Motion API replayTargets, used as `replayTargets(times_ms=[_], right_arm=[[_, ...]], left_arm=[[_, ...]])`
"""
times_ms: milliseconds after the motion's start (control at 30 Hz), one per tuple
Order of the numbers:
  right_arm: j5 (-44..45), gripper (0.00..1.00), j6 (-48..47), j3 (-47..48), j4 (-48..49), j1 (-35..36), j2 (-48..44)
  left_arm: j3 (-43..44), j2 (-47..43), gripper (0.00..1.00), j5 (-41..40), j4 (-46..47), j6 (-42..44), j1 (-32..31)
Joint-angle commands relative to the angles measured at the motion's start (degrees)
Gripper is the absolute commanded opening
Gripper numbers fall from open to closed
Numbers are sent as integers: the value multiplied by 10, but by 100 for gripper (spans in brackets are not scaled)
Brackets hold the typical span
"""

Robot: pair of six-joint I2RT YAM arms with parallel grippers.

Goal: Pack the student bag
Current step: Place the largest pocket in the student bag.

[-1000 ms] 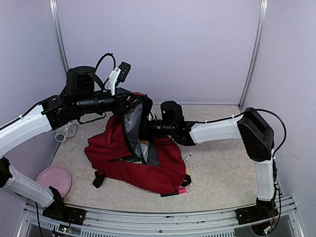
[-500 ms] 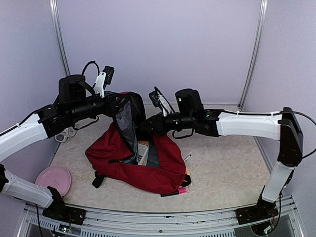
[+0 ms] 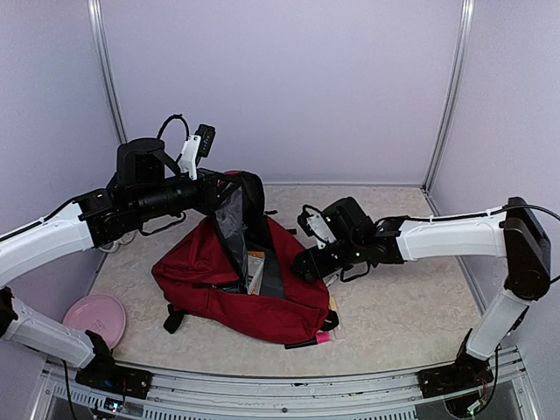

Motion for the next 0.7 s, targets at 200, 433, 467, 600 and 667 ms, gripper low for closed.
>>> replayTargets(times_ms=[200,433,467,600,667], right_arm=[[-59,35,14,-20,19,-34,80],[-115,0,-16,6,42,-112,68],[-128,0,-23,17,42,-129,73],[-186,0,-56,87,24,-193,119],[-205,0,-69,142,5,-221,156]], left_arm=[[4,17,0,17,4,12,-7],[52,28,63,65,-68,69,-32],[63,29,71,59,-86,79,-42],[88,16,92,45,-130,95,-74],[94,9,99,45,-146,96,-82]])
